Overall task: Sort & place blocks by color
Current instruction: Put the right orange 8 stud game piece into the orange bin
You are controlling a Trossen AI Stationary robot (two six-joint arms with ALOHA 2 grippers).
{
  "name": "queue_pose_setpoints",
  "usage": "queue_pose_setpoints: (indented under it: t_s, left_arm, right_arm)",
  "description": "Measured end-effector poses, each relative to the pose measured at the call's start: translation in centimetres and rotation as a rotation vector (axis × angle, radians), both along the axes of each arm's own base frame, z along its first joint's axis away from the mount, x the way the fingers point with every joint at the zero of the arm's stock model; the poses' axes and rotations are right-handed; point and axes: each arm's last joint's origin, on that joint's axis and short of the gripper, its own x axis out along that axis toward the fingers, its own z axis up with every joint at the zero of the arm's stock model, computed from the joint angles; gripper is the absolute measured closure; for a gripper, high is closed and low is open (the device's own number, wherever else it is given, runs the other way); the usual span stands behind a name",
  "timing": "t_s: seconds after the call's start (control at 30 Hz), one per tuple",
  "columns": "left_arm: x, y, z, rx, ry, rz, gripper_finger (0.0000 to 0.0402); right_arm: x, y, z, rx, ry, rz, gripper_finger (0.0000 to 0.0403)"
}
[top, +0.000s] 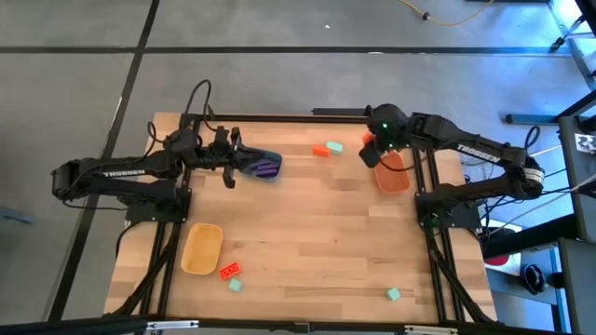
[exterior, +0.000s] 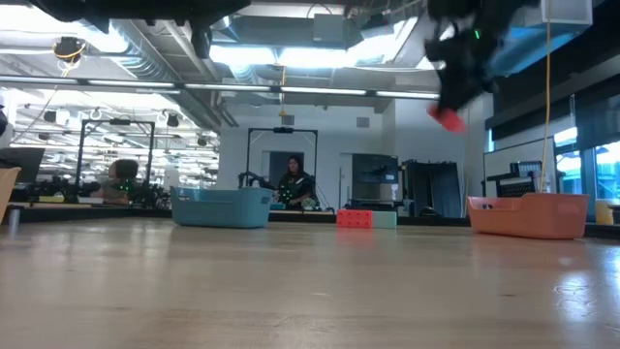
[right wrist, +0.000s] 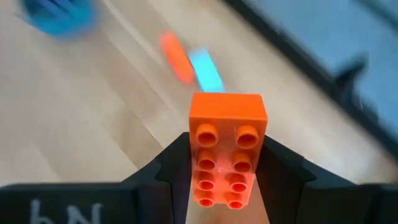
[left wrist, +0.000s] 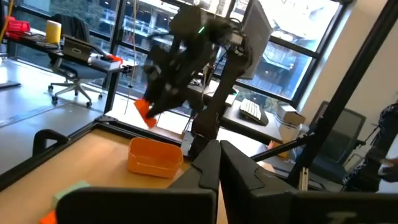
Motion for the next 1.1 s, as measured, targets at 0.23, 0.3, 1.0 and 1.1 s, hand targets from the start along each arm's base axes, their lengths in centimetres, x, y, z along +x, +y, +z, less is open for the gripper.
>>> queue_pose_setpoints:
  t_s: [0.23,0.3,1.0,1.1]
  left_arm:
    - [0.0,0.0,0.0,-0.001,0.0,0.013,0.0401]
    - [0.0,0.1,0.0,-0.003,0.0,0.022,0.0401]
    - [0.0,0.2,0.0,-0.011,-0.003,0.067,0.0401]
    - [0.0,0.2,0.0,-0.01,-0.003,0.067,0.0401]
  right_arm:
    - [-3.4,0.1,-7.8,0.208,0.242,-0.207,0.0261]
    - [-4.0,0.2,-9.5,0.237,0.27,-0.239,0.0261]
    - [-6.3,0.0,-15.2,0.349,0.194,-0.449,0.0261]
    - [-6.3,0.0,-15.2,0.349,0.194,-0.448,0.0247]
